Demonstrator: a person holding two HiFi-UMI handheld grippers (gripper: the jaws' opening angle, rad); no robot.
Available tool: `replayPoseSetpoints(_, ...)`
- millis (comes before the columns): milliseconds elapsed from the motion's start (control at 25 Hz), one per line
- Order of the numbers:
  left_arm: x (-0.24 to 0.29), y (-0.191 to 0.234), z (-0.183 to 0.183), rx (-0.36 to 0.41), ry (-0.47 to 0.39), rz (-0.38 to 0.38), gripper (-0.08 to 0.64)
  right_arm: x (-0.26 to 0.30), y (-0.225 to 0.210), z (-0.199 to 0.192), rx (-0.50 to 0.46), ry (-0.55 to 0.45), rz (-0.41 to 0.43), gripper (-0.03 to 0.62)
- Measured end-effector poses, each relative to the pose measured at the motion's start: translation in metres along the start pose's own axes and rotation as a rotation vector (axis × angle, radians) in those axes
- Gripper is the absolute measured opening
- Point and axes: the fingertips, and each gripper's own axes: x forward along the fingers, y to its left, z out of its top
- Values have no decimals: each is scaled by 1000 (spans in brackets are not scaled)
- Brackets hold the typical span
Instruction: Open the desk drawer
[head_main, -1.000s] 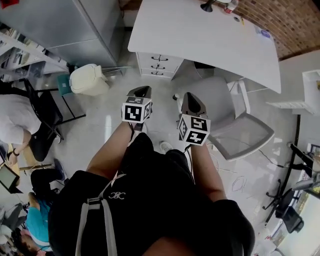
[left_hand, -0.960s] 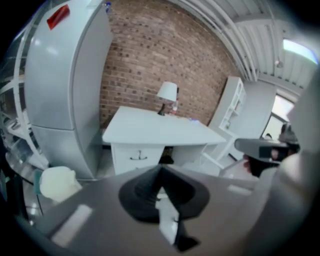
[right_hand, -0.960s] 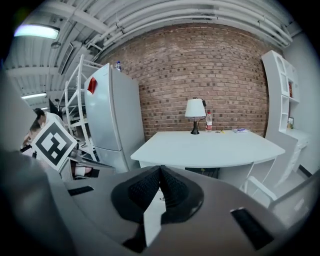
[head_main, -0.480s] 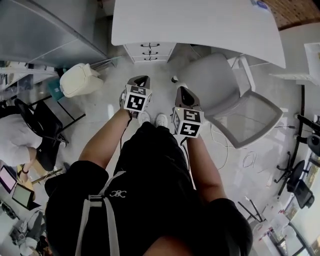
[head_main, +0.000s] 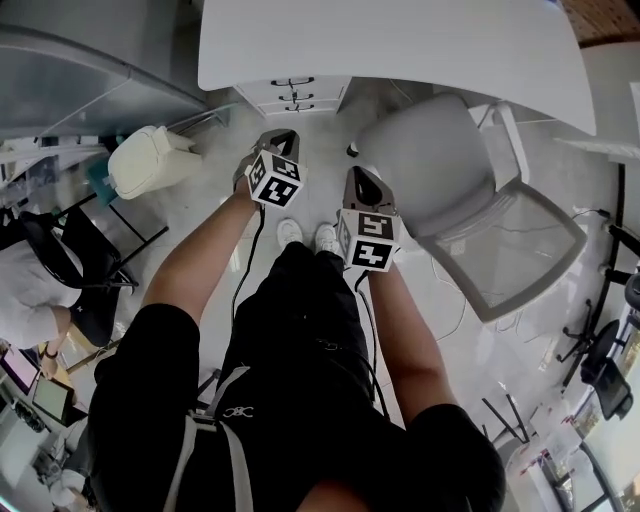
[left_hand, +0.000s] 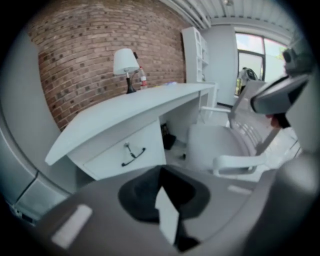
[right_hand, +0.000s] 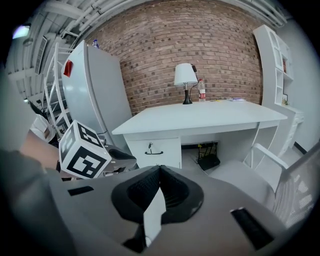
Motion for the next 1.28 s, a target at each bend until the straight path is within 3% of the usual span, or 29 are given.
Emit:
replayPoseSetpoints(200, 69, 1, -19, 119, 14, 4, 2, 33, -16, -23, 34, 10, -17, -2)
replayPoseSetpoints(520, 171, 12, -77, 329, 118, 10, 2, 87, -17, -77, 76, 50, -30, -2)
replayPoseSetpoints(680, 211, 23, -95, 442, 163, 65, 2, 107, -22, -95, 80, 71, -28, -2)
replayPoseSetpoints(880, 249, 36, -101, 539, 156, 119, 5, 122, -23, -105, 69, 66, -19, -2)
replayPoseSetpoints(960, 266, 38, -103, 596, 157, 127, 18, 128, -25, -108, 66, 55, -20, -2)
replayPoseSetpoints(1040, 280, 37, -105, 628, 168, 124, 101, 132, -30, -111, 77, 48, -29, -2)
replayPoseSetpoints(1280, 305, 32, -115, 747, 182, 190, 107, 132, -52, -112, 151, 6, -59, -2)
